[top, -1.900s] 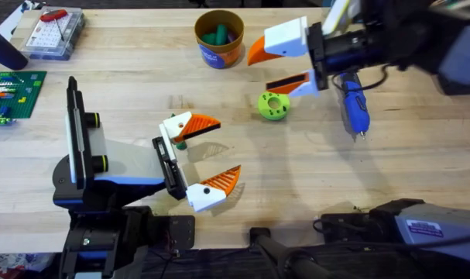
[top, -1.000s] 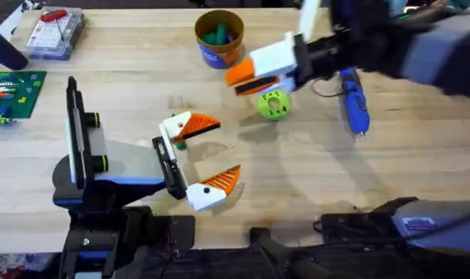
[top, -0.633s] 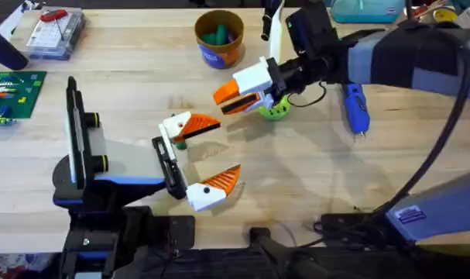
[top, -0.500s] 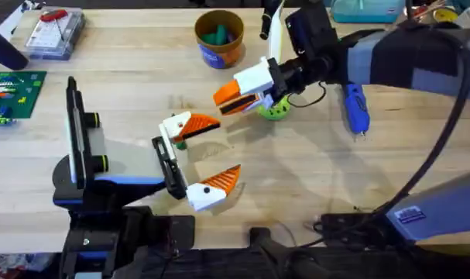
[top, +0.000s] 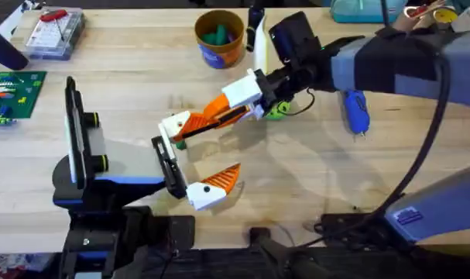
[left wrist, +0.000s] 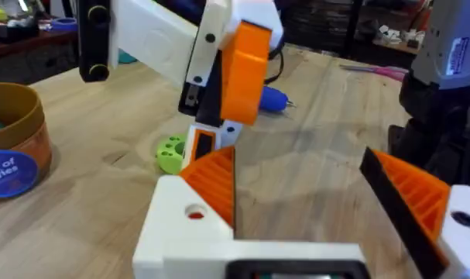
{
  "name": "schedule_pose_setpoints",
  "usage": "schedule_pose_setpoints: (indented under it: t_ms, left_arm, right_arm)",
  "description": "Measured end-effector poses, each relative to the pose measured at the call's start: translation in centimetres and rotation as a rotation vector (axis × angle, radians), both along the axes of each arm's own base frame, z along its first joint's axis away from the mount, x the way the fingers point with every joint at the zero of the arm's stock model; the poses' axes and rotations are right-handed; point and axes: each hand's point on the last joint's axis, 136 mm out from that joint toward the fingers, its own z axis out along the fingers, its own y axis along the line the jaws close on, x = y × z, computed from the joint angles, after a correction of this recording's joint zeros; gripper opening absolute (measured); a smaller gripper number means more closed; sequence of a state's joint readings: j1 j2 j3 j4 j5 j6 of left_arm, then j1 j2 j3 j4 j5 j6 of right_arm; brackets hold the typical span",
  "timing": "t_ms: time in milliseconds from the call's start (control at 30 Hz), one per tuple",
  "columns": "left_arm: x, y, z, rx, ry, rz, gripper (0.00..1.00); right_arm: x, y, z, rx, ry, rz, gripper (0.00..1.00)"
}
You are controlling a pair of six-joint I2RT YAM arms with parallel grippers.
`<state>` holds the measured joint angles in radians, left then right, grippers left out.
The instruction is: Pick up the gripper from the table and insert it into the empty holder that is missing its gripper. Then pick up a screw, insert it into the mounting hole, and use the screwdriver to tighten it. Finally, clean up the table by picking up the vegetable and placing it into the bucket.
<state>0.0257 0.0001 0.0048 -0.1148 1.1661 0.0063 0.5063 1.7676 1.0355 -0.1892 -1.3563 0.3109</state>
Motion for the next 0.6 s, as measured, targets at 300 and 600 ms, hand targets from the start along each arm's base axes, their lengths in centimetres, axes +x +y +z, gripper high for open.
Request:
schedule_pose_setpoints:
  t_ms: [300, 600]
  left_arm:
    - [0.05, 0.02, 0.01, 0.000, -0.001, 0.003, 0.990]
    - [0.05, 0.03, -0.01, 0.000, 0.000, 0.004, 0.990]
  right_arm:
    - [-1.08, 0.72, 0.04, -0.009, 0.024, 0.030, 0.992]
    - [-1.03, 0.70, 0.06, -0.015, 0.040, 0.026, 0.994]
